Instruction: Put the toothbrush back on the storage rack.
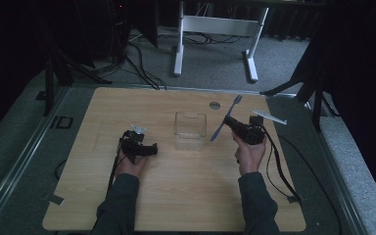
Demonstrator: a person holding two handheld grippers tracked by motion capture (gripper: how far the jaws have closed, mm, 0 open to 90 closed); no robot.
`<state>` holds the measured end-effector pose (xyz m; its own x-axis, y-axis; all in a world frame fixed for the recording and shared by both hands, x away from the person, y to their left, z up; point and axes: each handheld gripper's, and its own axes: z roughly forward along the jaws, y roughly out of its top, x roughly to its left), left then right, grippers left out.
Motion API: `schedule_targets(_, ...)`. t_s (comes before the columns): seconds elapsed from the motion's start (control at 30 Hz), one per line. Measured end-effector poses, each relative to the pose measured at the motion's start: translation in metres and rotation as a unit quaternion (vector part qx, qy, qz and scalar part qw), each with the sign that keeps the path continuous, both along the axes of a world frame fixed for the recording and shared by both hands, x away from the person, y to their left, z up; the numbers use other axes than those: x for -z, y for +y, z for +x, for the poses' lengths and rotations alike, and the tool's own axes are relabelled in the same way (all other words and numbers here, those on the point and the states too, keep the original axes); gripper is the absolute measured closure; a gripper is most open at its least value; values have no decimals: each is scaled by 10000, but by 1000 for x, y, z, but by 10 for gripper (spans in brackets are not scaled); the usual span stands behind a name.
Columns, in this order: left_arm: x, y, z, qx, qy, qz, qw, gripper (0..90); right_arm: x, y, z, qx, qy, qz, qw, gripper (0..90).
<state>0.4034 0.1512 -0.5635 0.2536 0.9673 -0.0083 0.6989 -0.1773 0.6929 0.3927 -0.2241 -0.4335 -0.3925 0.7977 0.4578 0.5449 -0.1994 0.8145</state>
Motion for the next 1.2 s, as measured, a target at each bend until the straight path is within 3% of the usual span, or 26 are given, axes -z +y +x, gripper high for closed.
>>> schedule_targets(1.2, 0, 0, 0, 0, 0, 5, 10000, 50, -13, 23, 7, -160, -147, 253, 9994, 819)
